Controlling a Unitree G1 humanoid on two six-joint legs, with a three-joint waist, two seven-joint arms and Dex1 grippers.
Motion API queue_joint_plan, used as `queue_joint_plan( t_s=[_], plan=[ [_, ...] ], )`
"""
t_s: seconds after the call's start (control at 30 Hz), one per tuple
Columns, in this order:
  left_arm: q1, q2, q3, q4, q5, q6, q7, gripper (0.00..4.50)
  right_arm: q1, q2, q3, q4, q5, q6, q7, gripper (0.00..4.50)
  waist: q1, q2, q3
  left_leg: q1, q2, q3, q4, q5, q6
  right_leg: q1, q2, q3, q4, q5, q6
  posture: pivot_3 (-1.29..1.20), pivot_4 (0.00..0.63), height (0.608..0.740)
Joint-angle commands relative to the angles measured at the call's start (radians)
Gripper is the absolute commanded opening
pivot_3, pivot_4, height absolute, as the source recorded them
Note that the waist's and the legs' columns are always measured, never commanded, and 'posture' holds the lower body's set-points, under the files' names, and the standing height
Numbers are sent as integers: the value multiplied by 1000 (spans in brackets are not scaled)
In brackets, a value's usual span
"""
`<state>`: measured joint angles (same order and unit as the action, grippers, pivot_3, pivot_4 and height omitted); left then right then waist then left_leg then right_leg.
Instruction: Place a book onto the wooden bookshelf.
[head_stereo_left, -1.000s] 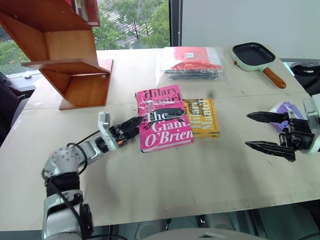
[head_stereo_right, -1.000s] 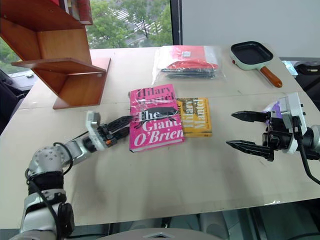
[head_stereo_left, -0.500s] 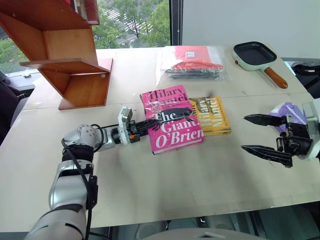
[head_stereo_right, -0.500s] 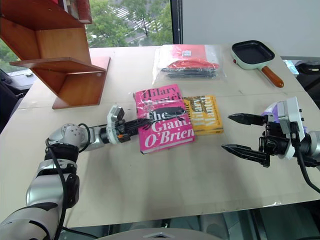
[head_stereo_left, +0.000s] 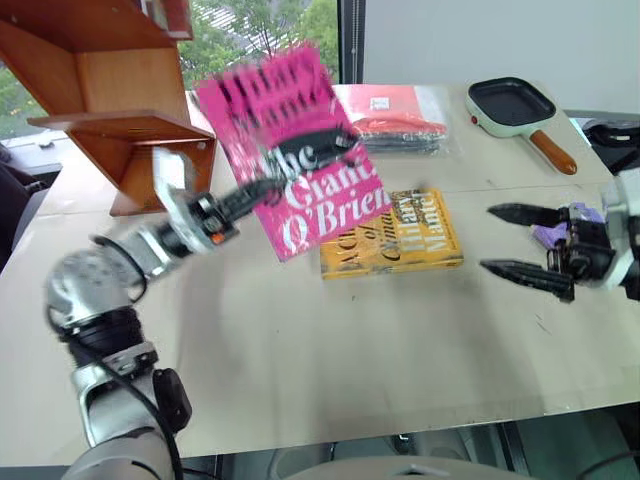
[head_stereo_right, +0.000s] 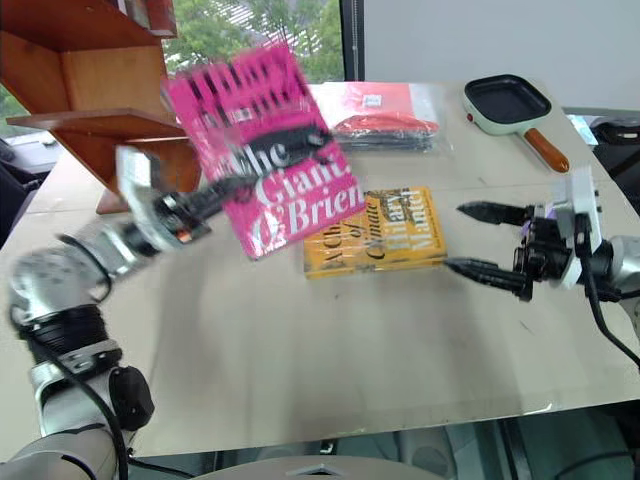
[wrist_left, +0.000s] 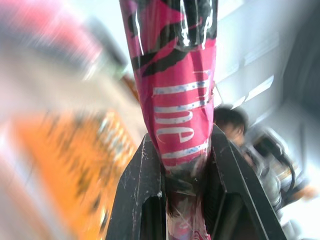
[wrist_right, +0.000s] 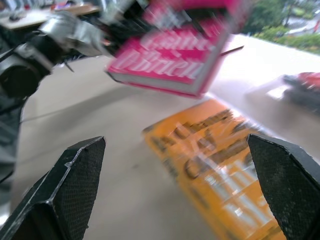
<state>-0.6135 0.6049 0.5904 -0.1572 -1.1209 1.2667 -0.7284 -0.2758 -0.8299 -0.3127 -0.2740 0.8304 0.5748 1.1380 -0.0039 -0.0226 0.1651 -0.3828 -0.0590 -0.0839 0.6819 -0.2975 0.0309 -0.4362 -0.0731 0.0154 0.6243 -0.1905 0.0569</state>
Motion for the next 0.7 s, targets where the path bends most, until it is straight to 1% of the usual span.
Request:
queue_joint_plan(
  t_s=[0.03,0.1,0.13,0.17,0.2,0.23,0.27,0.33,0.43,0.47,0.53,0.63,0.7],
  plan=[
    [-118,108,-34,-316,30,-143,110,308,-123,57,48,121,-32,-82,43,4500,2,0,0,0,0,1,0,0,0,0,0,1,0,0,0,0,150,740],
    [-143,228,-106,-408,125,-215,85,308,-197,92,69,191,-38,-97,59,4500,-2,0,0,1,-1,2,0,0,0,1,1,0,1,0,0,0,150,740],
    [-130,340,-172,-447,237,-283,51,308,-242,111,77,232,-37,-100,67,4500,4,9,-3,2,-1,2,0,0,0,1,1,0,0,0,0,0,150,740],
    [-116,460,-245,-463,389,-379,40,308,-293,132,85,282,-37,-106,77,4500,1,5,-1,5,-3,4,-4,0,0,2,3,-1,0,0,0,0,150,740],
    [-91,560,-297,-464,528,-477,32,308,-336,150,91,327,-37,-112,88,4500,-6,2,2,4,-1,4,-4,0,0,2,3,-1,0,0,0,0,150,740],
    [-53,651,-320,-445,672,-585,39,308,-379,164,98,374,-38,-119,105,4500,-19,0,4,4,-1,3,-4,1,0,1,4,-1,1,0,0,0,150,740],
    [3,734,-313,-408,806,-692,47,308,-415,175,104,417,-41,-125,130,4500,-25,2,6,5,-1,7,-4,1,-1,0,9,2,1,1,-2,0,150,740],
    [105,840,-273,-331,997,-843,60,308,-465,191,110,476,-50,-132,160,4500,-28,4,6,8,-1,12,-12,2,0,-1,9,7,-1,2,-3,0,150,740],
    [199,894,-210,-221,1189,-998,72,308,-513,216,109,523,-54,-141,178,4500,-20,4,7,9,3,10,-13,2,-1,-1,10,4,-1,2,-3,0,150,740],
    [212,902,-200,-190,1224,-1041,71,308,-524,224,105,528,-48,-135,180,4500,-14,4,7,7,4,9,-14,2,-1,-2,10,3,-1,2,-4,0,150,740],
    [222,905,-197,-141,1270,-1114,73,308,-538,237,96,528,-35,-119,181,4500,-8,4,7,0,4,9,-13,2,-1,-7,10,2,-1,2,-4,0,150,740],
    [235,905,-220,-71,1321,-1193,67,308,-546,253,79,511,-6,-86,170,4500,-6,4,7,-3,2,9,-12,2,-1,-10,8,1,-1,2,-4,0,150,740],
    [215,910,-254,-42,1330,-1211,56,308,-548,263,63,494,20,-63,153,4500,-7,4,7,-5,1,9,-12,2,-1,-11,6,-1,-1,2,-3,0,150,740]
  ],
)
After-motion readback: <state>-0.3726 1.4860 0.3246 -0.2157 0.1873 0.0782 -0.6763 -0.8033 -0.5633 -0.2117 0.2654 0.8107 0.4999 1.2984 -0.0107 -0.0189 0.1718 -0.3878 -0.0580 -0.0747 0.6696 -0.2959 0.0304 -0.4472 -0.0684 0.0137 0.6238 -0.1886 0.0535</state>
